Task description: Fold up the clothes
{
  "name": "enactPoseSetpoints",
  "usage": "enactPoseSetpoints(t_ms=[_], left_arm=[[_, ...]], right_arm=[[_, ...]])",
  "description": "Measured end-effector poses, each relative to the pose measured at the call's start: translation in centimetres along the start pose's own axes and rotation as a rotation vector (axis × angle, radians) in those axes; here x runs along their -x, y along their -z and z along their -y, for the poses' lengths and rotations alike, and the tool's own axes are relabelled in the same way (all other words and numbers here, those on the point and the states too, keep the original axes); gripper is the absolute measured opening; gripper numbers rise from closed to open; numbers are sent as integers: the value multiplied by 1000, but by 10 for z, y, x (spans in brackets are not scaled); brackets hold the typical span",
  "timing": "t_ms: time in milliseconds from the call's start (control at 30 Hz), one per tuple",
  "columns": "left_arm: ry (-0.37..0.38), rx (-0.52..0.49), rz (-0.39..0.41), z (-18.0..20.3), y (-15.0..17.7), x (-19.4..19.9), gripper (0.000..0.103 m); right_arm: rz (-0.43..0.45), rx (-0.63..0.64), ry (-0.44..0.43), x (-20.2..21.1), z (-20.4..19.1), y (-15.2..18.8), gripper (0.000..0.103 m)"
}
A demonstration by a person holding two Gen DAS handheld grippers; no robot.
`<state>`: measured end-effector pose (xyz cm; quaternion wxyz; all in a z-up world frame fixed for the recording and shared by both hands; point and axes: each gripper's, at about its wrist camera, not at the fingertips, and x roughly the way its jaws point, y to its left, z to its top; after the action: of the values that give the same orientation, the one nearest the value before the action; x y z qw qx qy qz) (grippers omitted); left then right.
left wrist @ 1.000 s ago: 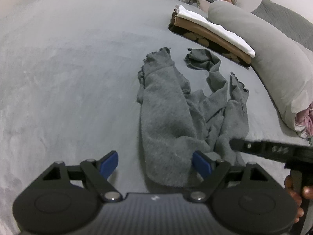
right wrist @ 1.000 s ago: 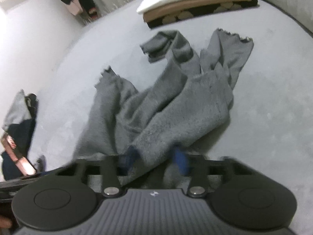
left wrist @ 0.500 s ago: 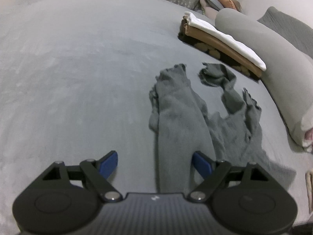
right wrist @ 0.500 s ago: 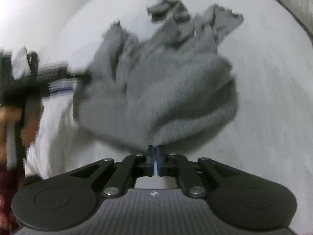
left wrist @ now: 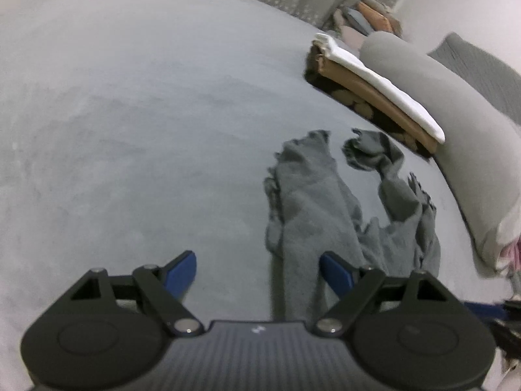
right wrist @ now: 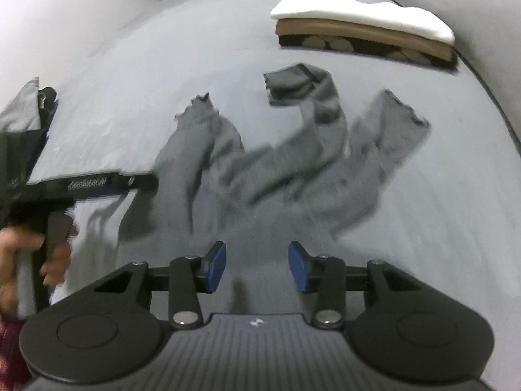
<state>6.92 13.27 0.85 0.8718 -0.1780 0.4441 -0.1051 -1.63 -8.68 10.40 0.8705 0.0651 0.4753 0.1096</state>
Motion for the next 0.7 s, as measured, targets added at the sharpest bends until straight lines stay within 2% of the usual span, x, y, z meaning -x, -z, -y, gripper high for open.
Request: enactPoseSetpoints(t_ms=[133, 333, 400, 433, 467, 567, 700], left_arm=[[9, 12, -5, -4, -3, -5, 85], [12, 3, -7, -5, -4, -9, 85], [11, -1, -7, -5, -4, -9, 85], [10, -3, -7, -5, -4, -10, 85], [9, -5, -6, -5, -4, -9, 85], [6, -9, -3, -4, -3, -9, 85], [1, -14, 1, -3, -2, -9, 85]], right_arm=[[-14, 0, 6, -45, -8, -30, 46], [-17, -24, 59, -92, -6, -56, 45], [-5, -37, 69, -99, -1, -59, 37], [1, -44, 74, -102, 1, -60, 16], [7, -50, 79, -105, 3, -62, 11], [24, -52, 76, -101, 9, -62, 8], [87, -11, 159, -81, 20, -66, 8]])
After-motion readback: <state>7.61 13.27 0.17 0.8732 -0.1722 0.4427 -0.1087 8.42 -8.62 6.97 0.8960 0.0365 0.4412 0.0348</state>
